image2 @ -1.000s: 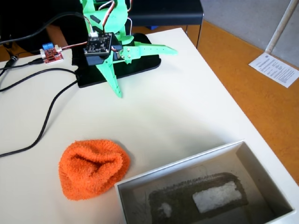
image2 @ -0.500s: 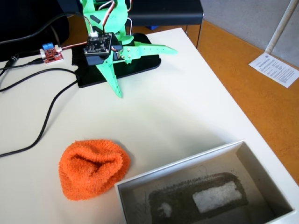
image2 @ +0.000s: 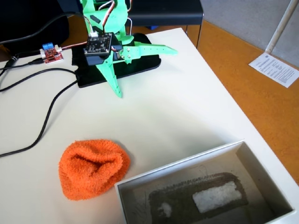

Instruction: Remove orange objects from table

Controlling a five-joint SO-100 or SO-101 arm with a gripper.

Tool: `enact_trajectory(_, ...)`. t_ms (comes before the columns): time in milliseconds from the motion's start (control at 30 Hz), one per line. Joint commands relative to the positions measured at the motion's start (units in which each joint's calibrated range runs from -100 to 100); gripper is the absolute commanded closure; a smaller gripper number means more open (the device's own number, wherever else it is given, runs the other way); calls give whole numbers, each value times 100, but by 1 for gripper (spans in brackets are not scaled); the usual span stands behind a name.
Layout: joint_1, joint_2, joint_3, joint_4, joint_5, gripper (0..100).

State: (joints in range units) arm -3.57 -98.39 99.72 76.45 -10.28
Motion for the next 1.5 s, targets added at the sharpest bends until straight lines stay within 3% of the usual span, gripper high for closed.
enact_trajectory(0,28,-18,-11,12,-15,21)
enact_trajectory(1467,28,-18,-11,12,-15,21)
